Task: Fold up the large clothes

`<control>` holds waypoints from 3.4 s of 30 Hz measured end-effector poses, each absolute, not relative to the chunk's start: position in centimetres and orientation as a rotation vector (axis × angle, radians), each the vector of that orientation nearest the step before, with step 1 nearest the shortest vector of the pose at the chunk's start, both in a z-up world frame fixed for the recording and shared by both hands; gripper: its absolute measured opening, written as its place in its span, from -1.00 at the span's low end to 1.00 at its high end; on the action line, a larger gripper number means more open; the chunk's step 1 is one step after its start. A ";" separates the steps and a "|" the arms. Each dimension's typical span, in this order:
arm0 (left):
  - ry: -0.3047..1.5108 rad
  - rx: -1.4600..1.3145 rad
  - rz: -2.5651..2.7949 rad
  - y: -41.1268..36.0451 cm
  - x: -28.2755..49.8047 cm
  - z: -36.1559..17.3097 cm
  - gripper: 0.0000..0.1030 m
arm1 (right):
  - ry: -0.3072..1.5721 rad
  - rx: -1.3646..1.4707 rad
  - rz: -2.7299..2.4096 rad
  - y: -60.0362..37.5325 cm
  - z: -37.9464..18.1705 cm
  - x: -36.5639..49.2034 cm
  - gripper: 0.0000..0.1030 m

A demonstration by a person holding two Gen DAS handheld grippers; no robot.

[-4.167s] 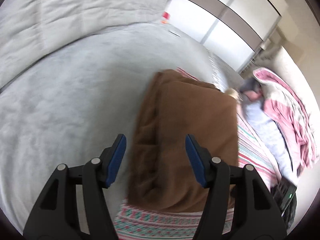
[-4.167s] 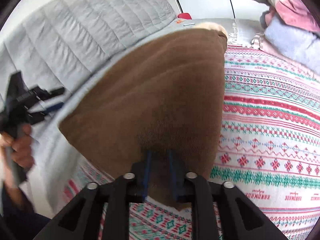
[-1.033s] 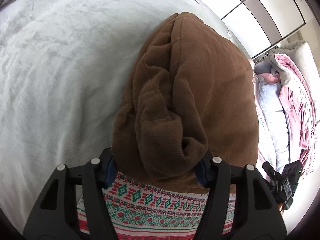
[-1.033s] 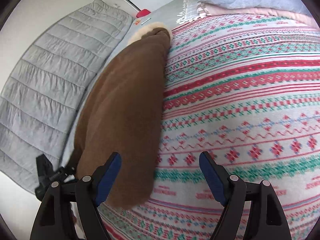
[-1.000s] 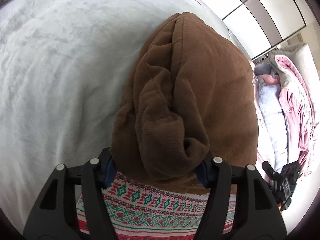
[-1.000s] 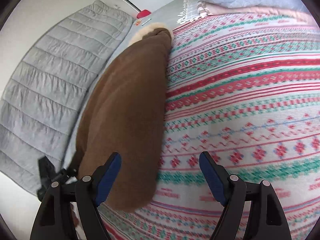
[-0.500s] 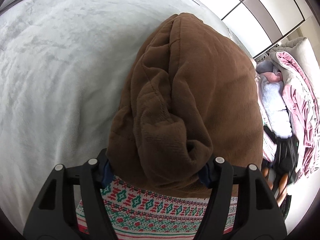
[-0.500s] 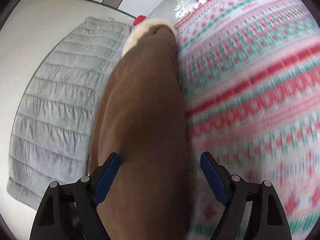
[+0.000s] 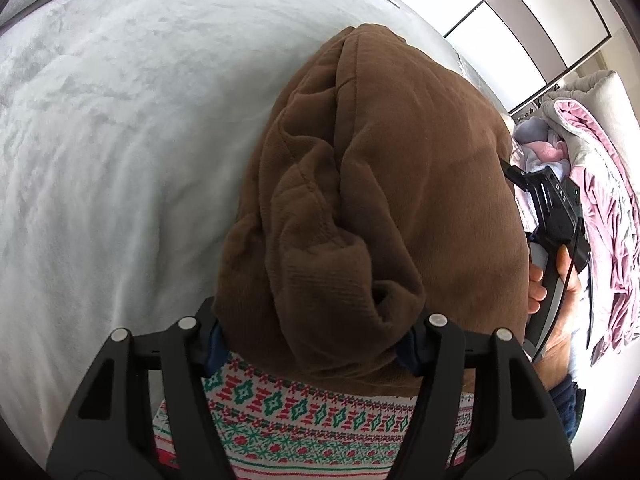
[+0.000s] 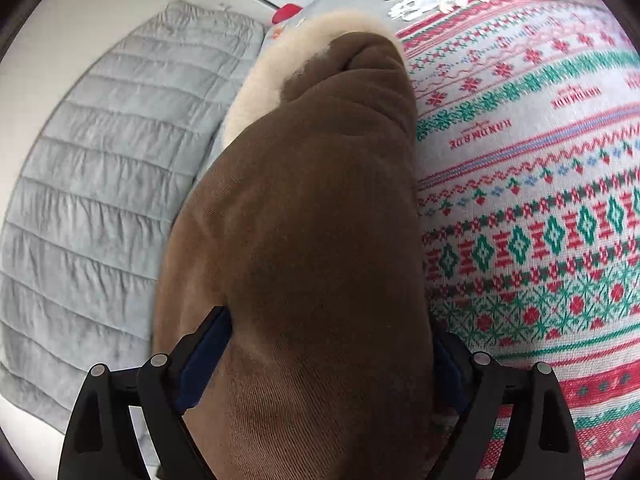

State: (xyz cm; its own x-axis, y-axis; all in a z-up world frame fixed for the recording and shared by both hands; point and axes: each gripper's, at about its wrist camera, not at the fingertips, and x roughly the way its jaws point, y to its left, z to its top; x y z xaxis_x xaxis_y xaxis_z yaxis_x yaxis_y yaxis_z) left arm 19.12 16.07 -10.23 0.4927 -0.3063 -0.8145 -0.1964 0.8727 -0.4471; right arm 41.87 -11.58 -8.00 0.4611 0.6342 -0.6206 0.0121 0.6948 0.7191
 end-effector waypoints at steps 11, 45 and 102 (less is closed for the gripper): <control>1.002 -0.429 -0.091 15.0 19.1 -8.8 -0.19 | 0.917 0.346 0.268 -5.9 -2.2 38.5 -0.12; 0.562 -0.486 0.032 28.9 17.7 1.7 -0.35 | 0.539 0.331 0.399 7.9 7.4 35.1 -0.33; 0.659 -0.050 0.276 14.8 -4.5 2.9 0.72 | 0.577 -0.051 0.477 -2.0 7.5 1.7 0.85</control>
